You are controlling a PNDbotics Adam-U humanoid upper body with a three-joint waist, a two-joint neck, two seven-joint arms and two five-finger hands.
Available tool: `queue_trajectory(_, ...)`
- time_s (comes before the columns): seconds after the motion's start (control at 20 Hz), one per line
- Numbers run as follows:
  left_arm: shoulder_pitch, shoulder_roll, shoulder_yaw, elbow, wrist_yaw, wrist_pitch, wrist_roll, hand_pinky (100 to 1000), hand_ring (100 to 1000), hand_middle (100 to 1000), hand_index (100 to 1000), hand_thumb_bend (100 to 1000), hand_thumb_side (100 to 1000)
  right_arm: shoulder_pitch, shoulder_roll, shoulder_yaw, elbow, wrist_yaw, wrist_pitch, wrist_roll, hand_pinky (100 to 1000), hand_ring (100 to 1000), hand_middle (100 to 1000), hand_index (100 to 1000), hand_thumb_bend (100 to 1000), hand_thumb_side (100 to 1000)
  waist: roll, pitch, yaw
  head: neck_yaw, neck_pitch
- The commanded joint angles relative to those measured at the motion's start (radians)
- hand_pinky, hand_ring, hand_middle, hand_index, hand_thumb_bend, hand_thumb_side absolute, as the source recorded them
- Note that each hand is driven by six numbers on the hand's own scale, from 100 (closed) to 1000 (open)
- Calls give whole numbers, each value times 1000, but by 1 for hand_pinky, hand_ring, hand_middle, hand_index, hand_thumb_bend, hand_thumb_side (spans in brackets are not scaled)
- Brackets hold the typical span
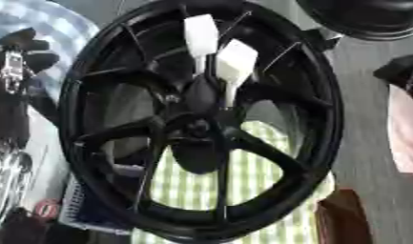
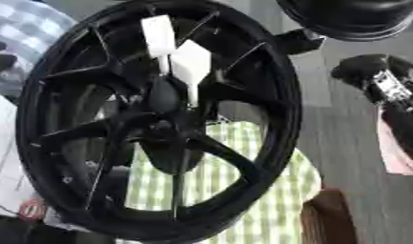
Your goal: Pull the pin out of the wheel hub.
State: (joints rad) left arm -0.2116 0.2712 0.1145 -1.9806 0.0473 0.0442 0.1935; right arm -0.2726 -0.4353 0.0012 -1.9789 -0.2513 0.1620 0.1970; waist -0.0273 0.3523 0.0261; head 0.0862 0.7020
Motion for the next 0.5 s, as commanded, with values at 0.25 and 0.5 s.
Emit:
queue_trajectory(0.25,-11,22,0,-19,10,-1,-6,798,658,651,797,100,723,-4,-39,-4,-21,-17,-17,2,960,819,687,723,100,638,-9,-42,3,-2,11)
queue_trajectory(0.5,-7,27,-2,-19,10,1,-8,798,659,652,797,100,722,-32,-108,5,-21,-46,-51,17,955,820,690,727,100,607,-12,-49,3,-6,21)
